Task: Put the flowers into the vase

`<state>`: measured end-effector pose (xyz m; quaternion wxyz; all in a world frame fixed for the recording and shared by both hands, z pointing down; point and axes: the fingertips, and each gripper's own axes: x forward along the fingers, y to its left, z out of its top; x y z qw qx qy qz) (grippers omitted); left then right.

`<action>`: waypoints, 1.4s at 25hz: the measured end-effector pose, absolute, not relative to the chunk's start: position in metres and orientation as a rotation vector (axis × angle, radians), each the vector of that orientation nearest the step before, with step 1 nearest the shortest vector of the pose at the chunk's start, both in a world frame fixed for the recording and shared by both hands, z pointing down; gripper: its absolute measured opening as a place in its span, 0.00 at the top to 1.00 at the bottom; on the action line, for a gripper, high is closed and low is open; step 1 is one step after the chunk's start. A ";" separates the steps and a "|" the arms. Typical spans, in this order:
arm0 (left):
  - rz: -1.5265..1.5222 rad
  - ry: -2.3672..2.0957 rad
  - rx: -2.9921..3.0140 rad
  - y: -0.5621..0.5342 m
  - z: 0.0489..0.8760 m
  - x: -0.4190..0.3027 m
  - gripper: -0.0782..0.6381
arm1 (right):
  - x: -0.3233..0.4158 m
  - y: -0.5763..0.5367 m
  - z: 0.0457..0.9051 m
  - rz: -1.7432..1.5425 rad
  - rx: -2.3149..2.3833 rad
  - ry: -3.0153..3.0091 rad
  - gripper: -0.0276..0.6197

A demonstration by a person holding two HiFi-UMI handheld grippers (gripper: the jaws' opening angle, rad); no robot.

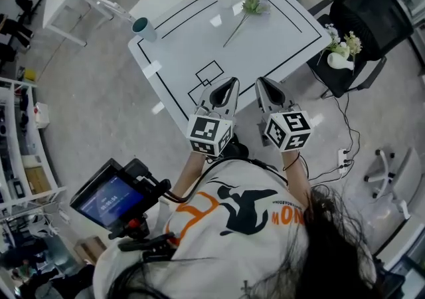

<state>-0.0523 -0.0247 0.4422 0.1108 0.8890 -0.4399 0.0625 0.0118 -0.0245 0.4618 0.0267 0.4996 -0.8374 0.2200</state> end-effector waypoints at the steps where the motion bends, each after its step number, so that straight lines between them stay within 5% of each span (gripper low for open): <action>1: 0.188 -1.289 2.620 -0.026 0.443 -0.054 0.88 | 0.010 -0.026 0.463 0.679 1.548 -2.587 0.94; 35: 0.160 -1.290 2.561 -0.102 0.468 -0.079 0.88 | -0.010 -0.111 0.492 0.777 1.491 -2.538 0.93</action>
